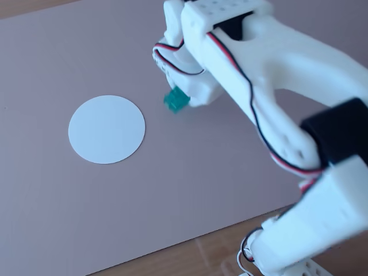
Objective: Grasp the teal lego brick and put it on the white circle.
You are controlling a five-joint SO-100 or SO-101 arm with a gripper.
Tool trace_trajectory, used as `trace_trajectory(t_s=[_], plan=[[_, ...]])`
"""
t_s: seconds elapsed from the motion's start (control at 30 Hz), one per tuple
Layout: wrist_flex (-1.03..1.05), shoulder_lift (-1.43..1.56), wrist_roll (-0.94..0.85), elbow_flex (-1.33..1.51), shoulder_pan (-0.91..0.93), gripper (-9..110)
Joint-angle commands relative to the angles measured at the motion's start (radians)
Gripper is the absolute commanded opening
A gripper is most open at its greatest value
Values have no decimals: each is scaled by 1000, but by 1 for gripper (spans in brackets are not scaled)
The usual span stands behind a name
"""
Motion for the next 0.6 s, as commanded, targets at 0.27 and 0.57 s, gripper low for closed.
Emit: trace_trajectory(t_s=[0.27, 0.57], plan=[[229, 21, 48, -376, -232, 0], [350, -417, 9, -692, -374, 0]])
